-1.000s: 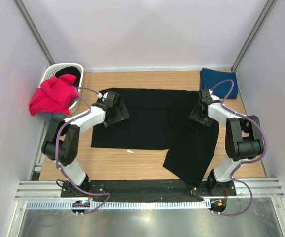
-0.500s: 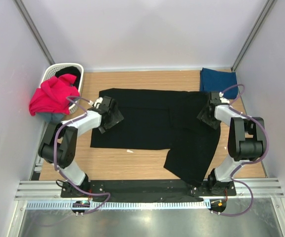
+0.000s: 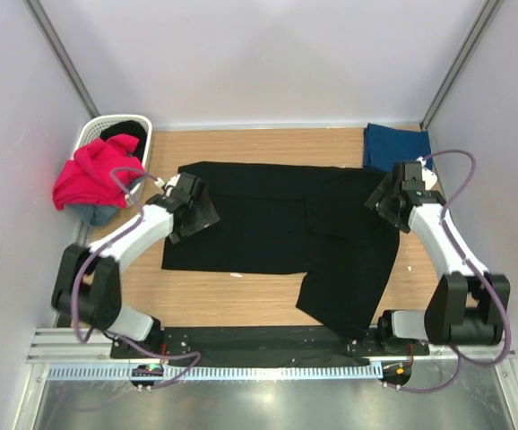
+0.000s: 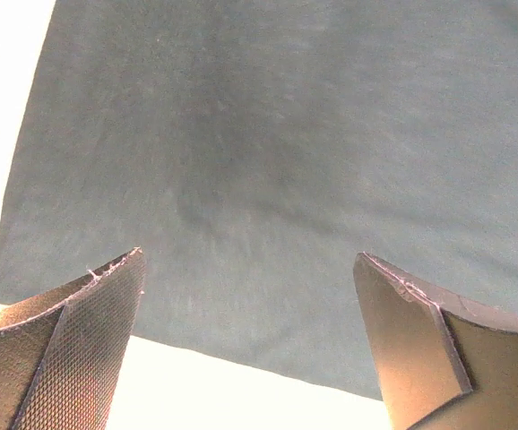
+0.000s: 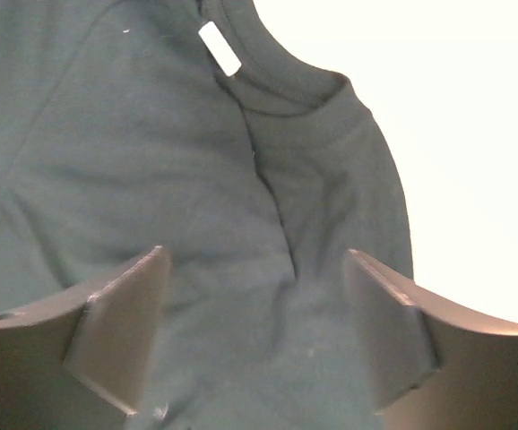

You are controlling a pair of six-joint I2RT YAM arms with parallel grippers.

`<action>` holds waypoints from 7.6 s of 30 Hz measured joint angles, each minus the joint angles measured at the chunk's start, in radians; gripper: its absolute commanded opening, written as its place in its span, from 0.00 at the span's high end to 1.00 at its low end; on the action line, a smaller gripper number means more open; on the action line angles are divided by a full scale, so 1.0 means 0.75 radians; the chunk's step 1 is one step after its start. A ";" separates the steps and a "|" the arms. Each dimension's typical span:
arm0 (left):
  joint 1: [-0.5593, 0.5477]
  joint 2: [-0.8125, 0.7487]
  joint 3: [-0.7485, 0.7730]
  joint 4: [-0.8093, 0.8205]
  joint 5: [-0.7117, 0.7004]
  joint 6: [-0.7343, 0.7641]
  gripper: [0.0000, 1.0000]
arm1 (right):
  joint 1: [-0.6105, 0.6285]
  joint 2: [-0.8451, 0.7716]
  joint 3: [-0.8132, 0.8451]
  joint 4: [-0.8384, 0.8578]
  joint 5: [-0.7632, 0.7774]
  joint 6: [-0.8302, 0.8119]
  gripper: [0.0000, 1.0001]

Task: Fold and stack the t-shirts
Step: Fold the tshirt

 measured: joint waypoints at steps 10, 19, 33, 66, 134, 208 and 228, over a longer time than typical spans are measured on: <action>0.107 -0.534 -0.093 -0.269 -0.041 -0.080 0.10 | -0.003 -0.350 -0.173 -0.263 -0.077 0.146 0.00; 0.469 -0.597 -0.429 -0.267 0.095 -0.154 0.30 | -0.003 -0.425 -0.276 -0.355 -0.160 0.175 0.00; 0.478 -0.550 -0.440 -0.142 0.169 -0.123 0.29 | -0.003 -0.279 -0.130 -0.409 -0.114 0.125 0.00; 0.316 0.829 0.775 0.400 0.206 0.245 0.33 | 0.146 1.056 0.839 0.246 -0.135 -0.067 0.17; 0.321 -0.351 0.320 -0.063 0.099 0.248 0.12 | 0.283 0.052 0.358 -0.103 -0.044 -0.004 0.00; 0.724 -0.468 -0.666 0.322 -0.082 -0.153 1.00 | 0.453 -0.302 -0.477 -0.452 -0.367 0.252 0.04; 0.724 -0.435 -0.639 0.302 -0.081 -0.173 1.00 | 0.679 -0.545 -0.653 -0.524 -0.420 0.494 0.32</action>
